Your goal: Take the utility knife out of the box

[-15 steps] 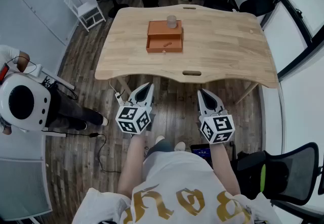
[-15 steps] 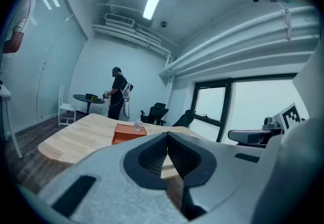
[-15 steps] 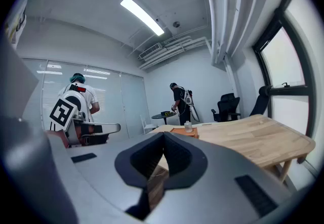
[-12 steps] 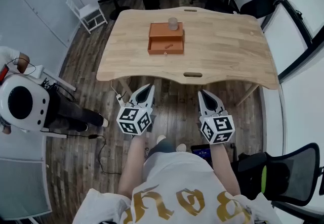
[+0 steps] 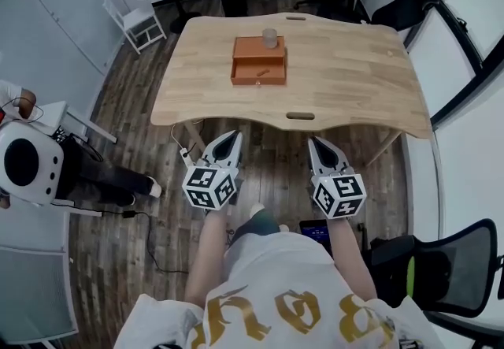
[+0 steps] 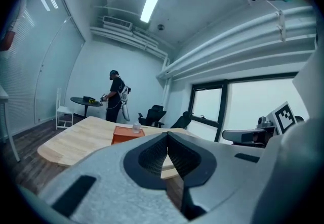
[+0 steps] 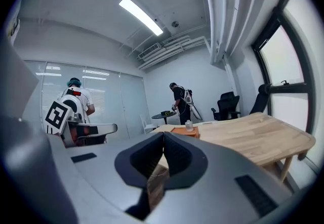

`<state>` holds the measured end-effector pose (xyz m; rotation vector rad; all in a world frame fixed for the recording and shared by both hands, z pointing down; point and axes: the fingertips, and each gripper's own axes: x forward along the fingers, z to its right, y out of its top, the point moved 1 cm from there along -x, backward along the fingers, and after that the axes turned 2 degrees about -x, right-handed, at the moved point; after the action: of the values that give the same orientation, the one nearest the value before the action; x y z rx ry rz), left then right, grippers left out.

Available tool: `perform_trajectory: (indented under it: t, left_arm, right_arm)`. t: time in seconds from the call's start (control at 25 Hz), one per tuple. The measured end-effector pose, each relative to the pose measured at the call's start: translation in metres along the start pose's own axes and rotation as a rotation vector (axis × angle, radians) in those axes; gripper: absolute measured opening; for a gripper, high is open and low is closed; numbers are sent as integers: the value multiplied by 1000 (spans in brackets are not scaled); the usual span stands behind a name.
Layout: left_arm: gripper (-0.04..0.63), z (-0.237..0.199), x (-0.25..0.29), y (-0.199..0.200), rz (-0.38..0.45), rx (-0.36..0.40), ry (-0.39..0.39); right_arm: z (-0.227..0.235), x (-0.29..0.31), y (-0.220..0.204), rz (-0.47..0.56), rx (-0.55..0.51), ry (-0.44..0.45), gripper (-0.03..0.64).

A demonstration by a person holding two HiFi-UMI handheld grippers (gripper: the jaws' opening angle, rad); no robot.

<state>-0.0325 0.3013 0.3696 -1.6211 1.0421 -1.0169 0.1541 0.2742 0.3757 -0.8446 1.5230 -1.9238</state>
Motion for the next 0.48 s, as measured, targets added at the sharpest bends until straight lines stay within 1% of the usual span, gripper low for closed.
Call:
perform_trajectory:
  t: [0.12, 0.28, 0.48]
  left_arm:
    - [9, -2, 4, 2, 8, 3, -8]
    - [9, -12, 13, 2, 19, -9, 24]
    - [9, -26, 35, -2, 23, -17, 36]
  right_arm:
    - [2, 3, 1, -1, -11, -5, 12]
    - [8, 8, 1, -4, -21, -15, 11]
    - [28, 26, -4, -21, -18, -34, 12]
